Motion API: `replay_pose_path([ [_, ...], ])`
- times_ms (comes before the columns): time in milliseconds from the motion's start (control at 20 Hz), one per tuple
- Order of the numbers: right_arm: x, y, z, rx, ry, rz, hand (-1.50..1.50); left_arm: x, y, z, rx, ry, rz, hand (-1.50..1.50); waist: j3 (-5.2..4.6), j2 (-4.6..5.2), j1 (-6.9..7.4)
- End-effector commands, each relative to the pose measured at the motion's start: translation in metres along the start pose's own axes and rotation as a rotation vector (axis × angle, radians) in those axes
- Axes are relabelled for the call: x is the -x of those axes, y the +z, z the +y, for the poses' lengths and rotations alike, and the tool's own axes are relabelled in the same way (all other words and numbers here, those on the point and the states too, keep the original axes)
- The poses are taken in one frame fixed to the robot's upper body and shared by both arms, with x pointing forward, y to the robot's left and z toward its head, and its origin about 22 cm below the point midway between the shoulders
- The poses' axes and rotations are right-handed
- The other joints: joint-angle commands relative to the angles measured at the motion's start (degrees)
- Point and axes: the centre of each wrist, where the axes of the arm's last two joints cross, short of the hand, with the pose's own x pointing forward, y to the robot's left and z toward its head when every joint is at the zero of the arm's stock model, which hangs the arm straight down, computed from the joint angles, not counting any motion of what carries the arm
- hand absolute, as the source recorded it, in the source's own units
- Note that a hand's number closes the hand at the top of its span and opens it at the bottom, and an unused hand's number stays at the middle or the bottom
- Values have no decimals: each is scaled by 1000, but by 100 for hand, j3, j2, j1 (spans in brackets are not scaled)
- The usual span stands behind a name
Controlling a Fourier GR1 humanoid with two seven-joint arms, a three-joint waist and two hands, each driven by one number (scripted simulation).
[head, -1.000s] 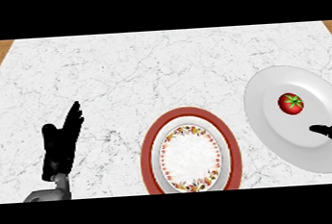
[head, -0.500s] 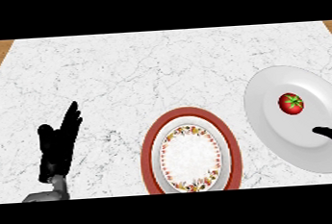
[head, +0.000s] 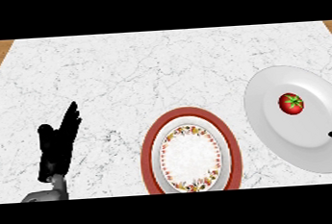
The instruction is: Pick the tomato from the plate and place it in the plate
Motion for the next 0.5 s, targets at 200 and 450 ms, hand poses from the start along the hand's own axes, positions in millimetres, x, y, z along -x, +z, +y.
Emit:
replay_pose_path([
  [200,16,-1,-24,63,-6,18,-150,7,-7,-24,-7,-6,-17,0,-1,2,-2],
  [450,38,8,-43,104,0,12,-150,1,3,-5,7,-1,-10,0,2,3,24],
])
